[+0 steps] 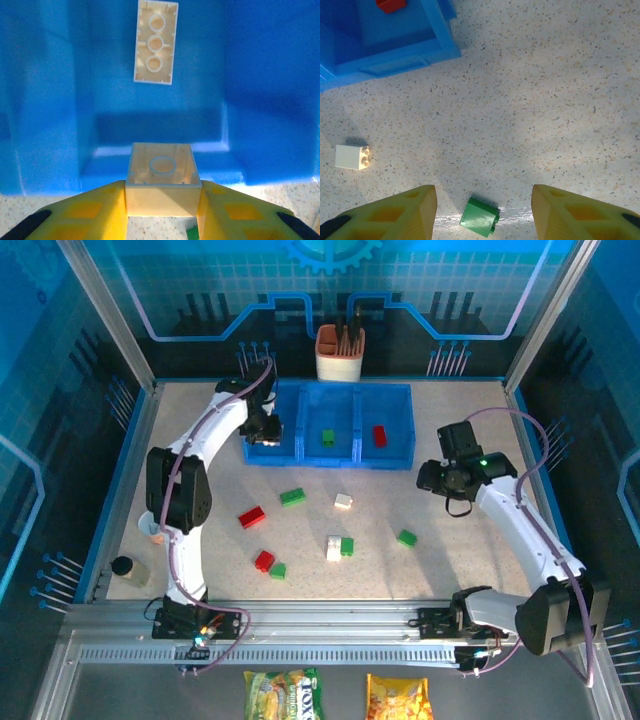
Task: Sort the legos into containers by color
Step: Place the lego in the container.
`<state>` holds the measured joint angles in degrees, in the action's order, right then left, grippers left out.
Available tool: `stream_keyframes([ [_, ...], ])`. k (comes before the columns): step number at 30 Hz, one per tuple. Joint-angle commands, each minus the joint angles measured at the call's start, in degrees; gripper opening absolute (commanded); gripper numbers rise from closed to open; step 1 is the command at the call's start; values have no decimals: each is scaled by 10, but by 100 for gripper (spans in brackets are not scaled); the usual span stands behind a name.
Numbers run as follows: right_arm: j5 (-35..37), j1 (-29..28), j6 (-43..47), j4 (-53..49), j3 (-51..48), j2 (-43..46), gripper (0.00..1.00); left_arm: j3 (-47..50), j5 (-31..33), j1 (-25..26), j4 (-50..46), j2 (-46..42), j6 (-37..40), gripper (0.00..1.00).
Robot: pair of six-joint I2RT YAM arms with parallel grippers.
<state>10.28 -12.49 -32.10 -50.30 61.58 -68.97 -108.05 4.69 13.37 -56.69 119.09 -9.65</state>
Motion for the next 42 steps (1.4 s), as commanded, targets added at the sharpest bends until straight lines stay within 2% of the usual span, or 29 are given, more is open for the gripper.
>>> stream_keyframes([
  [1, 9, -8, -4, -19, 3, 16, 54, -42, -11, -6, -33, 36, 16, 38],
  [7, 6, -8, -5, -24, -6, 25, 54, -70, -17, -5, -39, 80, 12, 38],
  [23, 9, -8, -5, -21, -8, 23, 54, -78, -3, -6, -21, 130, 20, 39],
  [37, 4, -8, -2, -20, 3, 15, 54, -98, 25, -6, -22, 152, 27, 39],
  [42, 2, -8, -3, -21, 3, 16, 54, -98, 30, -6, -25, 150, 27, 44],
])
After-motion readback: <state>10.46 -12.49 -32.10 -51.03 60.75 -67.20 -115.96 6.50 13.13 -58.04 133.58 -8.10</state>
